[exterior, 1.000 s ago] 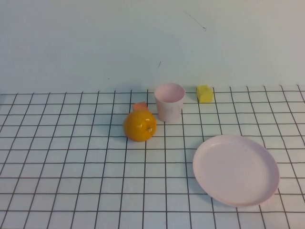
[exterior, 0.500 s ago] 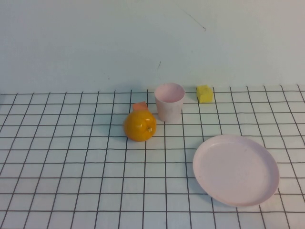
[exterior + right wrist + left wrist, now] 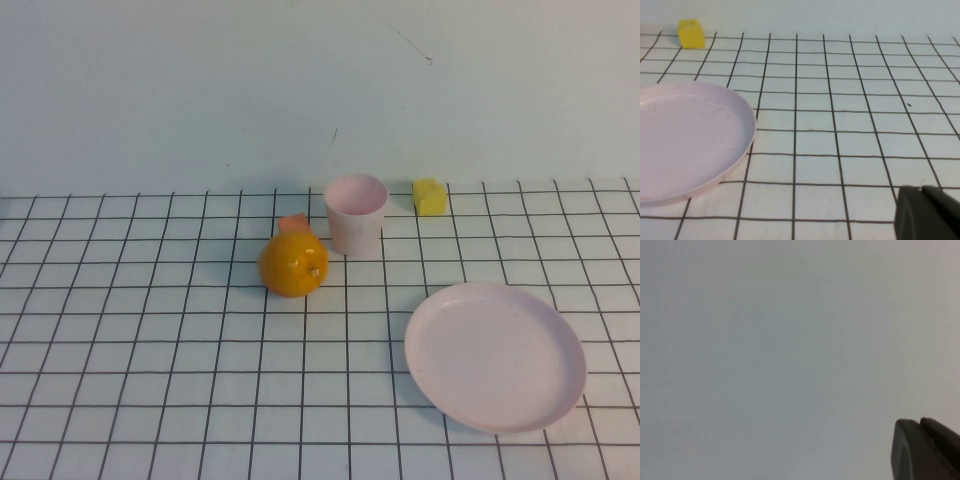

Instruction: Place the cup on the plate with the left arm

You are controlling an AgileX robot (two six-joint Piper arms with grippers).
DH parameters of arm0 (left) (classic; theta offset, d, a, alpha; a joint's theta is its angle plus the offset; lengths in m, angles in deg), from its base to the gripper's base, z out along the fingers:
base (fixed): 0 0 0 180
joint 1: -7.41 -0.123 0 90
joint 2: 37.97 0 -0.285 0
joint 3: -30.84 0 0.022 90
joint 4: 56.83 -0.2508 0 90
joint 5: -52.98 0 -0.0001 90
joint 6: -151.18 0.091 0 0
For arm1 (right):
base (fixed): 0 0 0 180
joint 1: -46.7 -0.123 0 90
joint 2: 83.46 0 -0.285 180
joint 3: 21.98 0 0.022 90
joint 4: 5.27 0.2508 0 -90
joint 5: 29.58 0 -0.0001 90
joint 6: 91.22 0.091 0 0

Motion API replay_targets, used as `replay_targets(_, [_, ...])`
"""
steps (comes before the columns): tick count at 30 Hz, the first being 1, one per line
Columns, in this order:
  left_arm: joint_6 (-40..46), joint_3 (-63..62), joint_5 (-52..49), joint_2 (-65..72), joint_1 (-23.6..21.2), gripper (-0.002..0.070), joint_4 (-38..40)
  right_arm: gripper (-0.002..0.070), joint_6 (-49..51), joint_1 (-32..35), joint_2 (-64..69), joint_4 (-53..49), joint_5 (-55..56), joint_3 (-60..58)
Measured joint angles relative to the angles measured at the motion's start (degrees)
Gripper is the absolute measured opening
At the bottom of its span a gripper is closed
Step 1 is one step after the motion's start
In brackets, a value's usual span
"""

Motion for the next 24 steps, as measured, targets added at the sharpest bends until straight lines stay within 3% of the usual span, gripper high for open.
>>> replay_targets(4, [0.1,-4.5,-8.9,9.6,0.0,-0.0002,2.7,-0.0002,0.0,0.0,0.0,0.0,0.0,0.0])
replay_targets(8, [1.4,-4.7,-12.9,18.9,0.0,-0.0002,14.3,-0.0002,0.0,0.0,0.0,0.0,0.0,0.0])
replay_targets(12, [17.3,-4.7,-16.2,28.7,0.0,-0.0002,35.1,-0.0002,0.0,0.0,0.0,0.0,0.0,0.0])
replay_targets(16, [32.3,-6.4,-18.0,38.7,0.0,-0.0002,51.0,-0.0002,0.0,0.0,0.0,0.0,0.0,0.0])
replay_targets(20, [37.8,-13.3,-19.0,50.9,1.0,-0.0002,55.1,-0.0002,0.0,0.0,0.0,0.0,0.0,0.0])
replay_targets(24, [37.5,-23.8,-19.0,61.7,6.8,-0.0002,51.7,-0.0002,0.0,0.0,0.0,0.0,0.0,0.0])
